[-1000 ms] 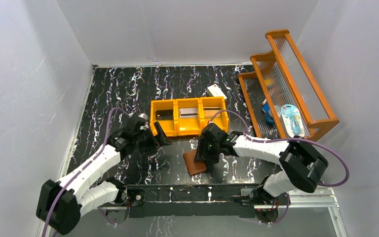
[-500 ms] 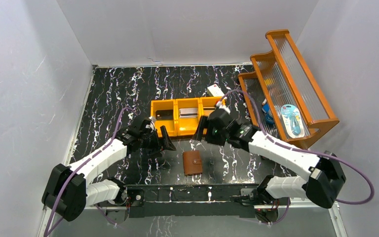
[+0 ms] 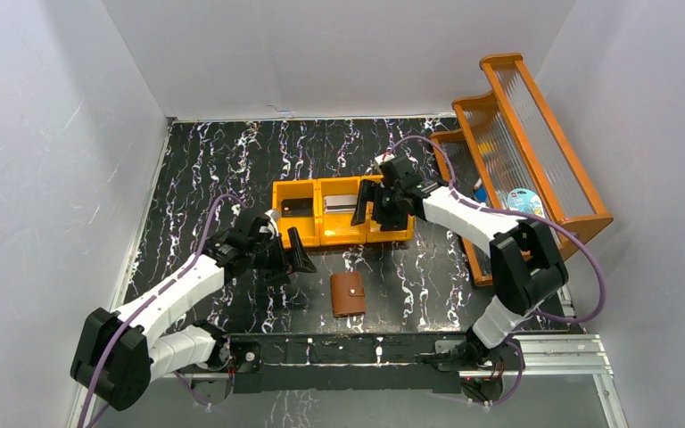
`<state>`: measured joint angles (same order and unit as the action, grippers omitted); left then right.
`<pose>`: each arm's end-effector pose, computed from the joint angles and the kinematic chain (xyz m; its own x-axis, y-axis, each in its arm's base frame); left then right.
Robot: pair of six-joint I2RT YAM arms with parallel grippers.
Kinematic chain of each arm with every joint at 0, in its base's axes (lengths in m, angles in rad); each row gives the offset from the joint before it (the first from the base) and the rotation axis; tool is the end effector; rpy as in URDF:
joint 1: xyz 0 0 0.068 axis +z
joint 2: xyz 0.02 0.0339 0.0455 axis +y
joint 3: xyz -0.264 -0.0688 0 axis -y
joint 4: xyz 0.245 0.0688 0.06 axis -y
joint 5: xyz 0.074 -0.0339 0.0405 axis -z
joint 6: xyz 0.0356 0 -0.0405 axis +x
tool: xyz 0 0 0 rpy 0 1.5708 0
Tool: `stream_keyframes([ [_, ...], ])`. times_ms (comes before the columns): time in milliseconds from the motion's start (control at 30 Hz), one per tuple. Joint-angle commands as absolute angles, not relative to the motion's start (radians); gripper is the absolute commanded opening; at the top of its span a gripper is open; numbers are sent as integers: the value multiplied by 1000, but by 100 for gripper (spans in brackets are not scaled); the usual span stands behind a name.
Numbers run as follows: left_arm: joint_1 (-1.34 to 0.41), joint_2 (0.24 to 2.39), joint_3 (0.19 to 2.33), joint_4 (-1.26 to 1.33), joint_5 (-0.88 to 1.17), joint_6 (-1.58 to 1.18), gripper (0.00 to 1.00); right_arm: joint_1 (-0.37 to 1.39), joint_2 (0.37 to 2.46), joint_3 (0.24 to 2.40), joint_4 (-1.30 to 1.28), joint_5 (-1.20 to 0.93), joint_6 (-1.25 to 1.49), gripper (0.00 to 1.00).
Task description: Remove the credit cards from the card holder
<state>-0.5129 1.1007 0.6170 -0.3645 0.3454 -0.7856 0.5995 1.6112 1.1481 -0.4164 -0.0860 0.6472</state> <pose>0.1826 -0.1166 0.2074 -0.9266 -0.2419 -0.2879 0.0021 0.7623 -0.6473 0.2843 0.1980 0.2372 -0.8737 0.1306 -0.4687 -0.1010 0.8937 0.4372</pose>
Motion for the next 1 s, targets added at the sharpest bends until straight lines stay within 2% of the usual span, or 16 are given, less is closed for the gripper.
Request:
stream_keyframes([
  [0,-517,1035,630,-405,344,-787,86,591,1641,1208,-361,-235,607,94],
  [333,-517,1058,628,-423,367,-747,86,590,1687,1201,-352,-332,583,91],
  [600,-517,1074,666,-427,353,-748,87,590,1645,1266,-411,-175,552,93],
  [733,-516,1070,663,-419,362,-752,87,589,1685,1291,-419,-163,550,93],
  [833,-516,1079,662,-403,376,-756,86,590,1712,1318,-456,-182,555,91],
  [900,-516,1091,662,-381,393,-759,84,598,1687,1294,-459,-171,570,86],
  [967,-516,1108,668,-371,397,-757,82,630,1633,1246,-494,-28,616,82],
])
